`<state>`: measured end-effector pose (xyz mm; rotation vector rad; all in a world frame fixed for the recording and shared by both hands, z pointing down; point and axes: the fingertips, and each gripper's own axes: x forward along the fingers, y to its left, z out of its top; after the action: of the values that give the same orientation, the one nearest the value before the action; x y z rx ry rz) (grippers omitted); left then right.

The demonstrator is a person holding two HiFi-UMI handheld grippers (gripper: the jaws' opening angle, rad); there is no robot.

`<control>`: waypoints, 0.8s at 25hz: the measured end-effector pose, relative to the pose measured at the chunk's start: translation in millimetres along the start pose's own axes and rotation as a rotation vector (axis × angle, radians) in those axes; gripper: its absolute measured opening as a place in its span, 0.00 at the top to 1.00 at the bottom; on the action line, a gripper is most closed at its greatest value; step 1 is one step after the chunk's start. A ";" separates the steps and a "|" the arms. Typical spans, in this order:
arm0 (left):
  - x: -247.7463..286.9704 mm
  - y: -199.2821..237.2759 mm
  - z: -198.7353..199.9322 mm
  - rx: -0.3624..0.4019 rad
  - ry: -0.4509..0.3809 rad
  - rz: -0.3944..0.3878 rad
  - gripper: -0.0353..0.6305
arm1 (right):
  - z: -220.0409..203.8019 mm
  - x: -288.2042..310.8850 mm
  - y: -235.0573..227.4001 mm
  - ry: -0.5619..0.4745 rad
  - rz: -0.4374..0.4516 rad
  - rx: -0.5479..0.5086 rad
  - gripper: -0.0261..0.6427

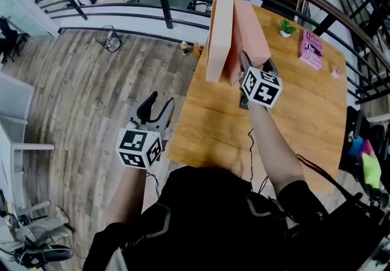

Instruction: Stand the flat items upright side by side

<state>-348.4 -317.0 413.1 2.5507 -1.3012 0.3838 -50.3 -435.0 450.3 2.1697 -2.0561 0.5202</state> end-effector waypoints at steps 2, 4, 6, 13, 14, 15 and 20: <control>1.5 2.2 0.4 -0.004 -0.002 -0.005 0.61 | -6.6 -5.3 7.4 0.014 0.088 -0.001 0.39; 3.6 5.0 1.1 -0.007 -0.006 -0.008 0.61 | -12.8 -14.1 10.4 0.012 0.148 -0.018 0.36; 5.3 6.9 0.3 -0.011 -0.005 -0.012 0.61 | -19.2 -24.2 8.1 0.003 0.180 -0.027 0.37; 13.2 7.5 -4.8 -0.013 0.012 -0.034 0.61 | -36.7 -30.3 -3.4 0.007 0.182 0.024 0.58; 13.8 7.0 -4.3 -0.014 0.010 -0.038 0.61 | -36.8 -27.7 -1.3 0.010 0.182 0.033 0.58; 14.7 6.5 -3.1 -0.015 0.007 -0.041 0.61 | -36.2 -24.7 1.4 0.013 0.183 0.044 0.58; 14.1 4.8 1.8 -0.034 0.002 -0.045 0.61 | -35.6 -6.3 16.5 0.036 0.209 0.127 0.58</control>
<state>-344.1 -330.9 416.8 2.5460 -1.2371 0.3527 -72.8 -419.4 479.1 2.0026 -2.3035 0.7255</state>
